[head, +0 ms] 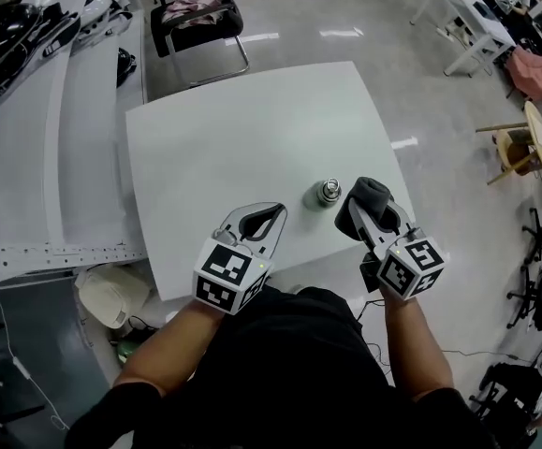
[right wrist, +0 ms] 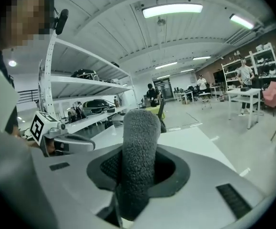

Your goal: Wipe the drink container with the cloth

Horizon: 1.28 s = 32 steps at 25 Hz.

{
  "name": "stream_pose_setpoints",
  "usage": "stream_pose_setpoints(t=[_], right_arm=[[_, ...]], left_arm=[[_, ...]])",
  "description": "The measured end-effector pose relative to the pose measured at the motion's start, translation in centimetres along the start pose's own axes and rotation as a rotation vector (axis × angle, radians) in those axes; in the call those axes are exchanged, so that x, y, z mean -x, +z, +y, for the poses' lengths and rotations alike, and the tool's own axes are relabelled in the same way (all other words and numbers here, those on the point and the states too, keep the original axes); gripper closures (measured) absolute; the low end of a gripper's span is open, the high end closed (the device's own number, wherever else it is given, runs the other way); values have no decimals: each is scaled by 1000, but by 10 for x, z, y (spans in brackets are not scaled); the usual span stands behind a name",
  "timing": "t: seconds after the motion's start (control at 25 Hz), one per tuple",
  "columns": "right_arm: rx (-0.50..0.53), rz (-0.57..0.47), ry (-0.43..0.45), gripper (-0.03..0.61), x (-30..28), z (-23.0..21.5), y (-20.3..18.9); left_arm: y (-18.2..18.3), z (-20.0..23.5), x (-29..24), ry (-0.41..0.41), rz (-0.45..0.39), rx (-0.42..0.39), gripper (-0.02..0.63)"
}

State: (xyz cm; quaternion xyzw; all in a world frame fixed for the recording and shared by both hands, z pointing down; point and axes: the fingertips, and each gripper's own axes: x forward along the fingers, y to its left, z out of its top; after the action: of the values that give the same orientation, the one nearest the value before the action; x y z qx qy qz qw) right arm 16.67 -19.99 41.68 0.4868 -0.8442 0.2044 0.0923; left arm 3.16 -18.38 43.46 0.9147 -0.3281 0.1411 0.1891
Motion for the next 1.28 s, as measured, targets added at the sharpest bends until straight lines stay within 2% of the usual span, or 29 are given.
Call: stream_pose_setpoints(t=[0.2, 0.32, 0.72, 0.88, 1.04, 1.28], right_arm=[[-28, -49, 42, 462, 23, 14, -6], [13, -67, 60, 462, 39, 23, -10], [52, -68, 119, 462, 117, 32, -37], [28, -121, 162, 462, 152, 40, -40], [-25, -191, 171, 462, 183, 41, -42], [-74, -196, 216, 462, 208, 57, -61]], left_arm=[[-1, -15, 2, 28, -19, 2, 597], [0, -30, 6, 46, -30, -1, 597], [-19, -111, 19, 69, -28, -4, 597], [-32, -140, 26, 78, -15, -14, 597], [-39, -170, 32, 89, -11, -61, 597], [-50, -203, 57, 101, -16, -67, 597]])
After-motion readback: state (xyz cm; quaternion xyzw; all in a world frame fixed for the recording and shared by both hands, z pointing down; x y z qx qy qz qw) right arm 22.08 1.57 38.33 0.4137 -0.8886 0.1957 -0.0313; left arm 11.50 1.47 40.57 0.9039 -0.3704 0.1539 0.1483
